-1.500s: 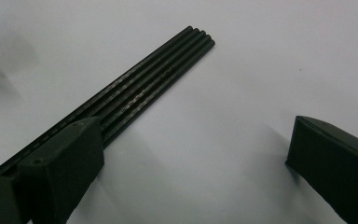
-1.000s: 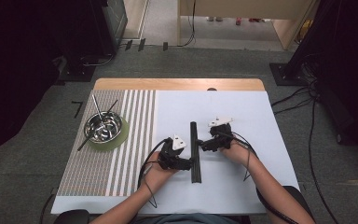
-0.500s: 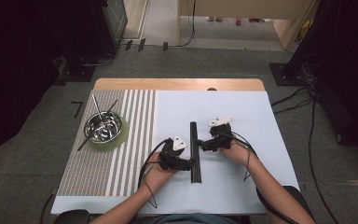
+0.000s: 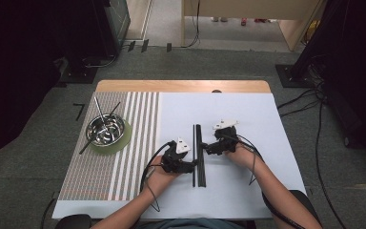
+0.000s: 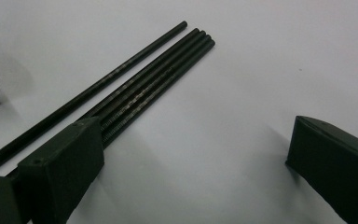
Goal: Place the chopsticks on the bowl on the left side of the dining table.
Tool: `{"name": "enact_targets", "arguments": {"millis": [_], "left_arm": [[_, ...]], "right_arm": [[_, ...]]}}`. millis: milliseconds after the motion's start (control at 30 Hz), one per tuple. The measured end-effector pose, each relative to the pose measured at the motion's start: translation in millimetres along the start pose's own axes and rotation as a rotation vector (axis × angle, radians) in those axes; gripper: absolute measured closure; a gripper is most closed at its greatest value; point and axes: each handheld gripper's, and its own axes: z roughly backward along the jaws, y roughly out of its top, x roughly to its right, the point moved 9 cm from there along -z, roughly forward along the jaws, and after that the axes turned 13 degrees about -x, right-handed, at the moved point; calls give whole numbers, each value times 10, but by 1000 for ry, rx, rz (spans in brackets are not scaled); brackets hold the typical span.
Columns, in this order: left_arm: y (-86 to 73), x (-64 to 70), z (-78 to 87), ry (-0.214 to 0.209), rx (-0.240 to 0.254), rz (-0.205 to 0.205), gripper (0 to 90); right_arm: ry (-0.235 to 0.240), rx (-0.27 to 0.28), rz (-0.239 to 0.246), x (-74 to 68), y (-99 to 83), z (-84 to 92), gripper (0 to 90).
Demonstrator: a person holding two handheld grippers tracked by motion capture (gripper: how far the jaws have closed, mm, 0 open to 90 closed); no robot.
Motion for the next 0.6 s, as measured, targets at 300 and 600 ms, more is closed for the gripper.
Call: {"name": "enact_targets", "arguments": {"millis": [300, 600], "left_arm": [[-6, -40, 16, 15, -10, 6, 484], [-24, -64, 52, 35, -36, 3, 645]], "right_arm": [[0, 0, 0, 0, 0, 0, 32], [0, 0, 0, 0, 0, 0, 32]]}}
